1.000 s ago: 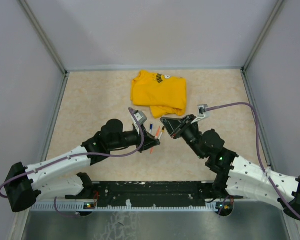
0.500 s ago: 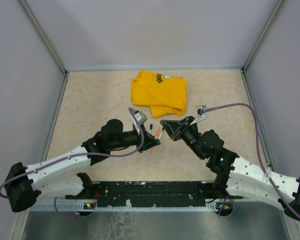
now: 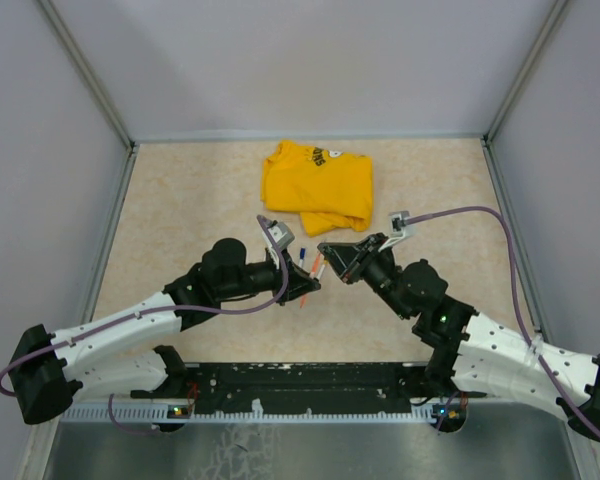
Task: Insert the pens into the pen caps
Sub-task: Insert the pen cap onto the pen.
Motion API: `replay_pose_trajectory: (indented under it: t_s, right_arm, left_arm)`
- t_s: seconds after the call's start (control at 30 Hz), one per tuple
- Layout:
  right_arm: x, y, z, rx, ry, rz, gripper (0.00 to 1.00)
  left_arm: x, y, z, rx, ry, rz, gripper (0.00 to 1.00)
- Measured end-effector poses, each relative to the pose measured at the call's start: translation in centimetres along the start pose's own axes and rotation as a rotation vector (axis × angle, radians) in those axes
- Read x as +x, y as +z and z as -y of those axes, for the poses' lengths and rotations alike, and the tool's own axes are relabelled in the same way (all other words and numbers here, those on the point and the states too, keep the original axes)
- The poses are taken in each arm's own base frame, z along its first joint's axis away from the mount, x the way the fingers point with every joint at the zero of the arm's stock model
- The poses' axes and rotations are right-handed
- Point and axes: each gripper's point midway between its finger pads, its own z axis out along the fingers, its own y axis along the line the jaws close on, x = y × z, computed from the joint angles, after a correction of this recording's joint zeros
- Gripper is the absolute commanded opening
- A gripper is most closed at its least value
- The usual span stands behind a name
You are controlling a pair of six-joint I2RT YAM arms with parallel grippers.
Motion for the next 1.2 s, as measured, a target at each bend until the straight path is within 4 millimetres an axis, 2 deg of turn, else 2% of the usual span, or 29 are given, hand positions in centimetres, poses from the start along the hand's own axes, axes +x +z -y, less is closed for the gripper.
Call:
replay_pose_trajectory:
  t_s: [0.83,1.0,1.2]
  right_arm:
    - [2.2,-0.3,0.7,-0.026,-0.012,-0.053,0.0]
    - [3.2,-0.2,0.9,-0.059,-0.028,-0.063,0.02]
    - [3.5,-0.1,0.7,-0.098,-0.035,-0.052,0.06]
  left_arm:
    - [0.4,-0.1,-0.7,-0.04,-0.01,-0.011,0.0]
    - [0.5,-0.3,-1.1,-0.07,-0.032,-0.013,0.0]
    - [0.5,-0.4,-1.2,-0.082,-0.041,-0.013,0.0]
